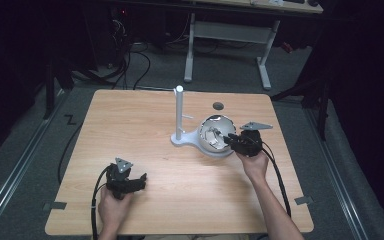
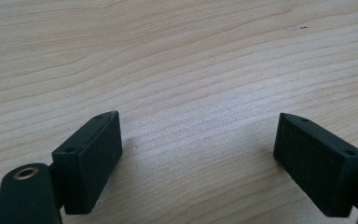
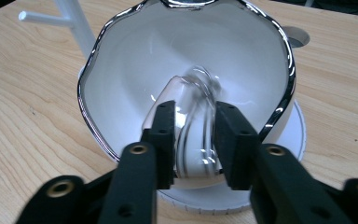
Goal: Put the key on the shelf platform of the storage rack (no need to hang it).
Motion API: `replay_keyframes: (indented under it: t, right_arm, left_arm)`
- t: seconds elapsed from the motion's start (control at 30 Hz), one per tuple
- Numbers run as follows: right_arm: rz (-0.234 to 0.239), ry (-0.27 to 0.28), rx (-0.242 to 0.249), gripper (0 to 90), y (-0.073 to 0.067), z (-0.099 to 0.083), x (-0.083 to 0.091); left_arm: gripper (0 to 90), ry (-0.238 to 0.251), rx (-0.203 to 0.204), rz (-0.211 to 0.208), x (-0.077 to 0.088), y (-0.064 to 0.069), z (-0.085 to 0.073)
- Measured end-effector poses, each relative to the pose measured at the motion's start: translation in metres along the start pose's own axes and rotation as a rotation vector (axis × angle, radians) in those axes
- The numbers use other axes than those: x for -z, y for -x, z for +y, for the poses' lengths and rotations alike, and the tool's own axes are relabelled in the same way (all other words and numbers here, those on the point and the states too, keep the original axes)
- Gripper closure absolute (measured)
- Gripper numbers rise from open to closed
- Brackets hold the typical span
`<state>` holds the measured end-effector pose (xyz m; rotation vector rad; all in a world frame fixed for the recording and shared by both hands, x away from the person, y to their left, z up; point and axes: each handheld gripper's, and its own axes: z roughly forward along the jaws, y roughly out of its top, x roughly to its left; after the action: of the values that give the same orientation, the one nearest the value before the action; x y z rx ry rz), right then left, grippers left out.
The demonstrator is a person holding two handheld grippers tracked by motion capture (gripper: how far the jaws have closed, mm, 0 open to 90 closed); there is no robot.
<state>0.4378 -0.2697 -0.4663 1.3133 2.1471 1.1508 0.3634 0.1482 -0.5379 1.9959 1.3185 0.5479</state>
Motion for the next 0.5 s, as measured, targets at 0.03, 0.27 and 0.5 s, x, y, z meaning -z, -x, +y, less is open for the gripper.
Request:
replay_keyframes:
  t: [0.03,0.27,0.5]
  right_arm:
    - [0.0,0.0,0.001,66.3,0.0,0.0,0.001]
    - [0.012,0.016,-0.016,56.9,0.002,0.001,0.007]
    - [-0.005,0.038,-0.017,52.4,0.004,0.003,0.016]
  left_arm:
    - [15.8,0.0,0.0,0.0,0.0,0.0,0.0]
    - [15.8,0.001,0.0,0.001,0.0,0.0,0.0]
    - [15.8,0.001,0.0,0.001,0.0,0.0,0.0]
